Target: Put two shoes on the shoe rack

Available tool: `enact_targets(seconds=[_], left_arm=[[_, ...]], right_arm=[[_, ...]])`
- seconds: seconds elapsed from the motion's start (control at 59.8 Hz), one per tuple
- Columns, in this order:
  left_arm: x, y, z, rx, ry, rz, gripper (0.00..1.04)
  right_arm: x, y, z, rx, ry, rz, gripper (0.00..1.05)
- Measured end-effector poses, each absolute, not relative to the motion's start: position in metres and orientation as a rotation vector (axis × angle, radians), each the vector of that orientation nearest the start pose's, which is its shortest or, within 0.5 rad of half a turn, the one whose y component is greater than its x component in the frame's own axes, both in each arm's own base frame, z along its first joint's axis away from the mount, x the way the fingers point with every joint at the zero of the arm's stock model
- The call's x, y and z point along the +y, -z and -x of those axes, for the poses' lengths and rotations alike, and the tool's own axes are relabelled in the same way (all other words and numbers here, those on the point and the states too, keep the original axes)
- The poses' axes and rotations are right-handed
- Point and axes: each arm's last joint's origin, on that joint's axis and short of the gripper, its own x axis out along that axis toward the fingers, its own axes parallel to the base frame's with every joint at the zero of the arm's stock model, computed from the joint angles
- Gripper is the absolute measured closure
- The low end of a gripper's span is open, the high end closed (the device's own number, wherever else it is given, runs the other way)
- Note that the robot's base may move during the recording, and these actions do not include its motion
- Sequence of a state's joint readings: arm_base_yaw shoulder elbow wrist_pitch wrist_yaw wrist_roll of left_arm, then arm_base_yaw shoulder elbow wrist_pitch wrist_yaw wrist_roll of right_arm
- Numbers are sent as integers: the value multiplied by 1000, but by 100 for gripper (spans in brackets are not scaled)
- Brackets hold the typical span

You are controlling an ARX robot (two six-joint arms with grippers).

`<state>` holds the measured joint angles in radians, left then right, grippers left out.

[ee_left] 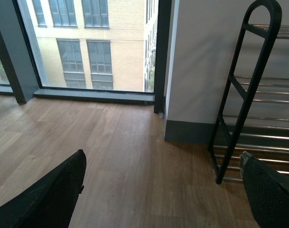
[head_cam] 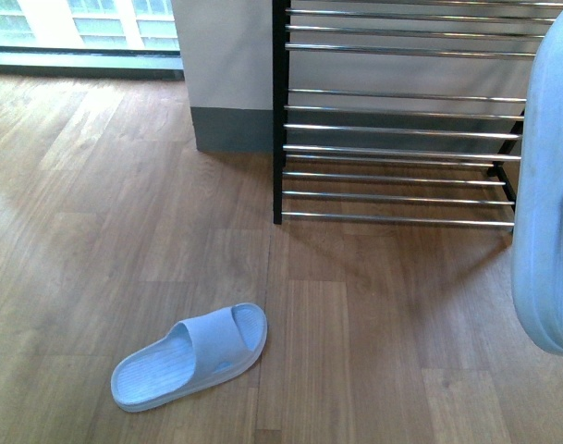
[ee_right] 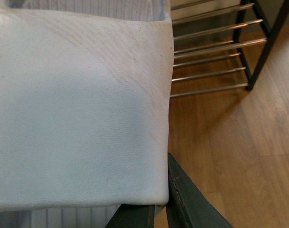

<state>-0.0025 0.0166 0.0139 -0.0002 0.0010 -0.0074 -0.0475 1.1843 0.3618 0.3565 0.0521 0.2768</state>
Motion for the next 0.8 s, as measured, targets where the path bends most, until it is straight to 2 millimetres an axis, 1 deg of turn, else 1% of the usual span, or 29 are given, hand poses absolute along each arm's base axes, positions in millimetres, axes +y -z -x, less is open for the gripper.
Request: enact_targets(seconds=[0.167,0.201,0.217,0.234,0.251,0.301,0.385,0.468,0.518,0.585,0.602,0.635,0.669,0.719,0.753,0.803], left_arm=[[0,-167,-98,3,2,8,9],[0,-166,-98,54,-46,29,9],[0,-166,-98,112,-85,43,9],[-1,-165,-99,149,-88,43,9],[-2,-166,-100,206,-139,54,9],[-2,-167,-107,291,-187,47,9],[-5,-167,-128,378,-158,30,9],[-8,-168,-151,419,-103,6,9],[-10,-165,-168,455,-67,-27,9],[-12,-158,-186,496,-38,-62,9],[-14,-154,-193,516,-25,-71,9],[-15,-150,-199,539,-9,-76,9],[-19,-142,-209,581,21,-90,9],[-26,-124,-222,661,63,-115,9],[-29,-117,-226,693,85,-127,9],[-38,-100,-236,769,139,-157,9]], right_arm=[[-12,-166,-217,450,155,-272,103],[-12,-166,-217,451,157,-271,103],[-12,-166,-217,451,157,-271,103],[-12,-166,-217,451,157,-271,103],[-12,-166,-217,451,156,-271,103],[-11,-166,-217,451,155,-272,103],[-11,-166,-217,452,151,-272,103],[-11,-166,-217,452,155,-272,103],[-11,-166,-217,452,155,-271,103],[-11,-166,-217,452,155,-271,103],[-11,-166,-217,452,154,-272,103],[-11,-166,-217,452,152,-272,103],[-11,-166,-217,452,152,-272,103],[-11,-166,-217,452,152,-272,103],[-11,-166,-217,452,152,-272,103],[-11,-166,-217,452,153,-272,103]])
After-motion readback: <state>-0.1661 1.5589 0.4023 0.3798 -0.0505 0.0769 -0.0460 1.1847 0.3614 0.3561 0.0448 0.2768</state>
